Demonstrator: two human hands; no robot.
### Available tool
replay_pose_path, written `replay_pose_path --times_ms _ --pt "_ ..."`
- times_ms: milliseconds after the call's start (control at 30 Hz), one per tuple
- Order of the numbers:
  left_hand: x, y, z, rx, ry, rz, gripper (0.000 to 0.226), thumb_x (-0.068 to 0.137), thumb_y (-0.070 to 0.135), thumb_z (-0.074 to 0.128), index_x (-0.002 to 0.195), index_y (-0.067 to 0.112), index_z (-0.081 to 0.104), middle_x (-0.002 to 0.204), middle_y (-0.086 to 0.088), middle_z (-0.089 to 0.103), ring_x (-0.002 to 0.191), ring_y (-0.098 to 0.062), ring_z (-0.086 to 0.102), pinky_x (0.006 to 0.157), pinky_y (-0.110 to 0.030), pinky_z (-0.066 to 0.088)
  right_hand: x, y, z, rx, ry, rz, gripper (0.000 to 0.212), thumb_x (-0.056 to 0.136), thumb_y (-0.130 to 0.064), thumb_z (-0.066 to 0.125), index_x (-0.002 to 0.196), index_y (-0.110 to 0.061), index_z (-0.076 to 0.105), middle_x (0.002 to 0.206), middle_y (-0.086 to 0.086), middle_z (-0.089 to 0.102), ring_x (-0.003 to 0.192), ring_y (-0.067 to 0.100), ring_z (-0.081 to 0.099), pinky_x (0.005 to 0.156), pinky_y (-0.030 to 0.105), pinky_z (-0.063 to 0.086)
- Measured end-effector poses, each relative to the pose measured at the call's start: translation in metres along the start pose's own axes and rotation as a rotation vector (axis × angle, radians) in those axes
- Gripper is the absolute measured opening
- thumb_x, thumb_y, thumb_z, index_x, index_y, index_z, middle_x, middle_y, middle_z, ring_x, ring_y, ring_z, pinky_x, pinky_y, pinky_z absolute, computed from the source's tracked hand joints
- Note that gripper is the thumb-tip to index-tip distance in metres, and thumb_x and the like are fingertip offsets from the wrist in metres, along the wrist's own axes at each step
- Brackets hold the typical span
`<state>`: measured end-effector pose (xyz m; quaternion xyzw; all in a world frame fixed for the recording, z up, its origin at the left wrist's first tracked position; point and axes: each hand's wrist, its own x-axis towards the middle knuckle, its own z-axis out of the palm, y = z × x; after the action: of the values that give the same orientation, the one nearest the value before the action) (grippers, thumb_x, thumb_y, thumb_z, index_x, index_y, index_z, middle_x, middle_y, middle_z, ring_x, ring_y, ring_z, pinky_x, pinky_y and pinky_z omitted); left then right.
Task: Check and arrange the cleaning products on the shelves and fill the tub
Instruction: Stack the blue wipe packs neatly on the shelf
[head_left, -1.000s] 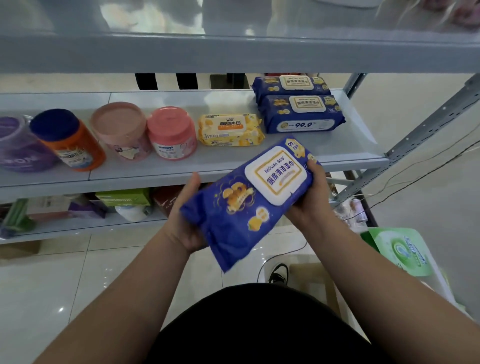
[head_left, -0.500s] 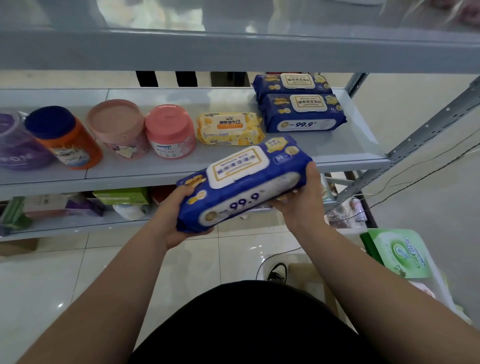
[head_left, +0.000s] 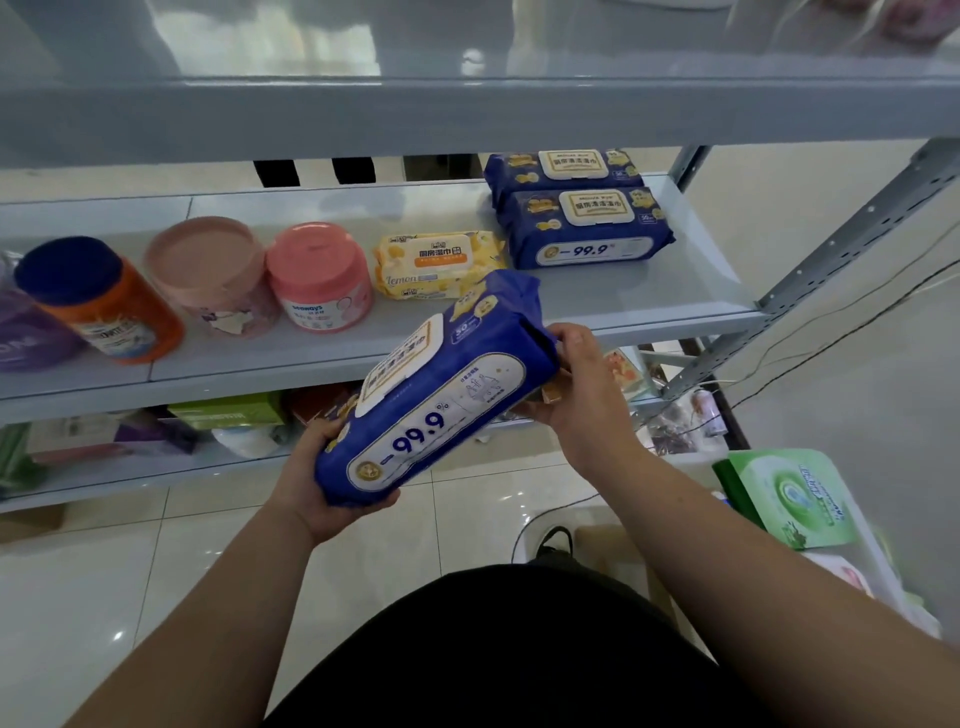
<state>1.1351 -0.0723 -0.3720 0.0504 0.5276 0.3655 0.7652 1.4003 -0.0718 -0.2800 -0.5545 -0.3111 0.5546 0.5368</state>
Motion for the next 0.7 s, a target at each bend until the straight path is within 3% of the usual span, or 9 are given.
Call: replay_pose_path --times_ms 100,233,367,467,567,700 --pt "0.002 0.002 0.014 0.041 -0.002 0.024 0.037 0.092 0.044 0.059 0.118 0.017 0.064 0.099 -0.01 0.078 0.075 -0.032 0.076 0.064 -0.047 0.062 0.008 0.006 -0.015 0.106 0.085 0.081 0.024 0.108 -0.033 0.043 0.115 -0.014 0.056 0.104 0.006 0.075 0.095 0.023 0.076 0.074 0.05 0.063" --pt "0.006 0.003 0.045 0.198 0.007 0.124 0.041 0.091 0.043 0.066 0.125 0.021 0.059 0.105 -0.008 0.078 0.086 -0.031 0.076 0.071 -0.049 0.061 0.022 0.019 -0.047 0.202 0.198 0.174 0.045 0.104 -0.048 0.05 0.138 -0.019 0.054 0.128 0.007 0.069 0.113 0.026 0.07 0.07 0.045 0.063" --pt "0.015 0.004 0.081 0.382 0.03 0.244 0.056 0.093 0.035 0.071 0.137 0.026 0.039 0.118 -0.006 0.069 0.096 -0.029 0.074 0.075 -0.052 0.062 0.037 0.024 -0.085 0.169 0.251 0.249 0.037 0.098 -0.041 0.063 0.131 -0.025 0.055 0.128 0.006 0.069 0.117 0.028 0.067 0.075 0.043 0.06" --pt "0.025 0.001 0.114 0.459 0.027 0.296 0.052 0.093 0.03 0.072 0.133 0.027 0.039 0.116 -0.005 0.068 0.092 -0.025 0.075 0.083 -0.05 0.061 0.053 0.023 -0.115 0.114 0.29 0.239 0.052 0.096 -0.037 0.068 0.141 -0.019 0.049 0.128 0.01 0.069 0.115 0.03 0.069 0.069 0.038 0.061" --pt "0.039 -0.004 0.15 0.456 -0.032 0.325 0.048 0.092 0.024 0.072 0.131 0.028 0.044 0.119 -0.004 0.068 0.091 -0.022 0.076 0.083 -0.048 0.061 0.073 0.01 -0.143 0.11 0.322 0.215 0.052 0.096 -0.036 0.068 0.14 -0.016 0.049 0.122 0.009 0.07 0.109 0.026 0.069 0.076 0.037 0.058" --pt "0.066 -0.003 0.196 0.488 -0.089 0.37 0.068 0.087 0.023 0.079 0.144 0.028 0.042 0.128 -0.001 0.066 0.101 -0.023 0.074 0.084 -0.047 0.061 0.112 -0.003 -0.179 -0.008 0.357 0.18 0.051 0.095 -0.045 0.069 0.135 -0.018 0.052 0.119 0.004 0.072 0.106 0.018 0.068 0.091 0.035 0.053"
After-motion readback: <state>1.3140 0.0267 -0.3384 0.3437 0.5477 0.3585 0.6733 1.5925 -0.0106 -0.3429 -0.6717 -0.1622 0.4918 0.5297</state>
